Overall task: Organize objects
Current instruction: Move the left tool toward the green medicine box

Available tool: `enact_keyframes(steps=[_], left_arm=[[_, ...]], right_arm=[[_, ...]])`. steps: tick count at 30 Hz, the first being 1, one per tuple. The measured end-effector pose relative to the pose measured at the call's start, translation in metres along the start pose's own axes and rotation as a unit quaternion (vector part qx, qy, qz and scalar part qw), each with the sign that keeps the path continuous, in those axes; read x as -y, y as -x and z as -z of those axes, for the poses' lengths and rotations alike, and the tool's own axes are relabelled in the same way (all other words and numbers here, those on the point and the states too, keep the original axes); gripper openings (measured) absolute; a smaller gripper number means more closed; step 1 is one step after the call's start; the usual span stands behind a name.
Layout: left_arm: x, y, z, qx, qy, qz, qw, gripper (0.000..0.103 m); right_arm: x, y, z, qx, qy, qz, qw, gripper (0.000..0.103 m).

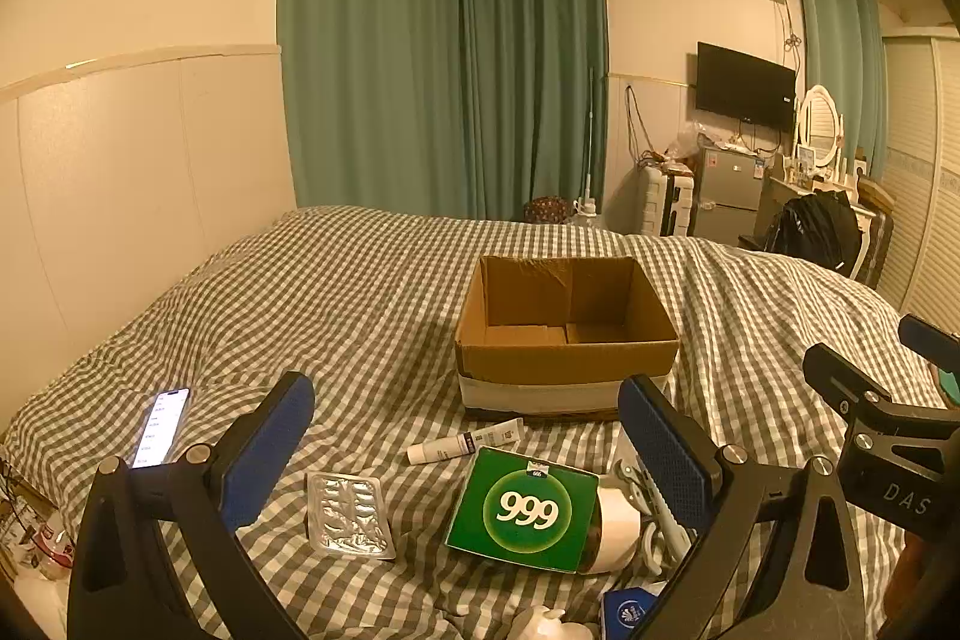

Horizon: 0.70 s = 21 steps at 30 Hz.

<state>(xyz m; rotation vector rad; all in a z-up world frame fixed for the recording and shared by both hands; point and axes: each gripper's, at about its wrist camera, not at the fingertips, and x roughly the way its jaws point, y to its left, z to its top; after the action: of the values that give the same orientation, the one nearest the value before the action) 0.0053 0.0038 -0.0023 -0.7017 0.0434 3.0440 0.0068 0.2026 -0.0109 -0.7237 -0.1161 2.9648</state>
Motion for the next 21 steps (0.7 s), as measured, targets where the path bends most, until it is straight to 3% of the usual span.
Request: enact_keyframes(steps=[18,21], left_arm=[[-0.003,0.007,-0.002,0.007,-0.004,-0.003,1.0000,0.103],[-0.001,-0.003,0.003,-0.010,-0.012,-0.007,0.9999,0.103]], right_arm=[[-0.005,0.014,-0.005,0.020,0.019,-0.009,1.000,0.102],[-0.006,0.011,-0.004,0.016,0.022,-0.013,1.000,0.102]])
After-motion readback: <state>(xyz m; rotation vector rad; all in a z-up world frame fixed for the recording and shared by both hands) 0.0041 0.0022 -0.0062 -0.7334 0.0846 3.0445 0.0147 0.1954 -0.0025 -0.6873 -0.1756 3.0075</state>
